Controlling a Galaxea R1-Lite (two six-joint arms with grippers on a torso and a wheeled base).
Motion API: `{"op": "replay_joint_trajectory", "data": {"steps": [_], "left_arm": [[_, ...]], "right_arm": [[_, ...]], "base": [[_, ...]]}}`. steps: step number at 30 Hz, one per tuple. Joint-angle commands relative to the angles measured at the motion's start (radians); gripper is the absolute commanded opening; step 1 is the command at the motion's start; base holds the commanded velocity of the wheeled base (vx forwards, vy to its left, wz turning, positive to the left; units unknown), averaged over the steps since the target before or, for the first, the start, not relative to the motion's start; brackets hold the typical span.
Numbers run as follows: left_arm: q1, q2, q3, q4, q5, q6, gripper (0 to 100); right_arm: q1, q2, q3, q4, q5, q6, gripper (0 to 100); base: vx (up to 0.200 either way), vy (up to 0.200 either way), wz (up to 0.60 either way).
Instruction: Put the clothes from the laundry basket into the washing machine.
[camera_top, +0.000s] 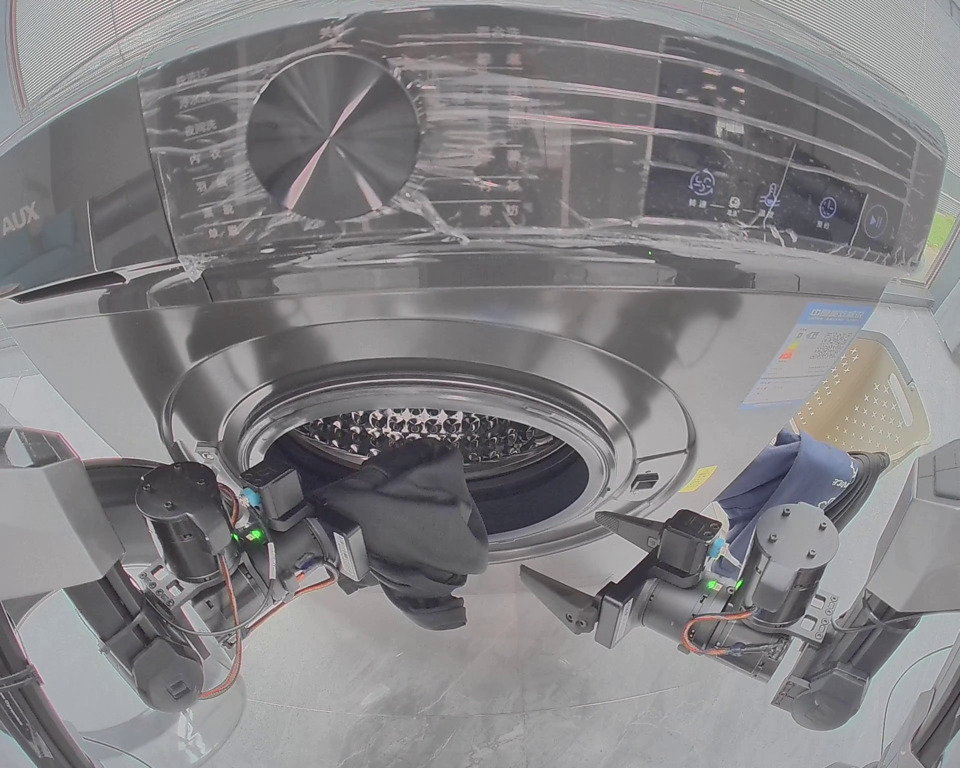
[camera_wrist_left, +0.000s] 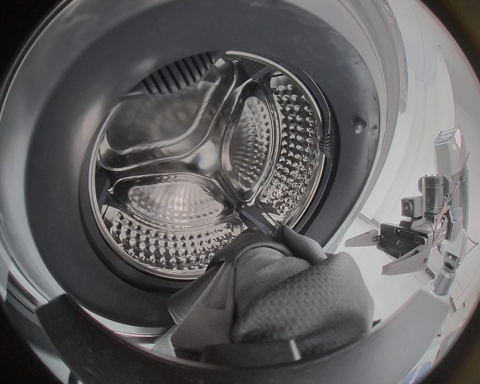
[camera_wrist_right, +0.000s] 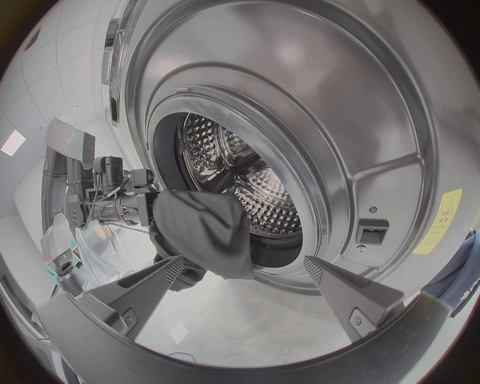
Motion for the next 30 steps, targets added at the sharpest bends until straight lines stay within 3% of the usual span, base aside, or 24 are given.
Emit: {"op": "replay_joint_trajectory", "data": {"steps": [1,7,15,20,30], "left_arm": [[-0.046,0.014,0.000,-0.001,0.004,-0.008,0],[-0.110,0.094,-0.046,-0.001,0.078,-0.010,0],[-0.093,0.263,-0.259,-0.001,0.071,-0.016,0],[-0.073,0.335,-0.382,-0.001,0.068,-0.059,0],[-0.037,0.488,-0.701,0.030,0.087,-0.054,0]], "right_arm": [[0.023,-0.005,0.007,-0.001,0.001,0.001,100],[0.045,-0.019,0.008,0.000,0.001,0.002,100],[0.050,-0.019,0.010,0.000,0.001,0.002,100],[0.050,-0.019,0.007,0.000,0.001,0.001,100],[0.048,-0.019,0.008,-0.001,0.001,0.001,100]], "base": [[0.000,0.000,0.00],[0.000,0.000,0.00],[0.000,0.000,0.00],[0.000,0.000,0.00],[0.000,0.000,0.00]]}}
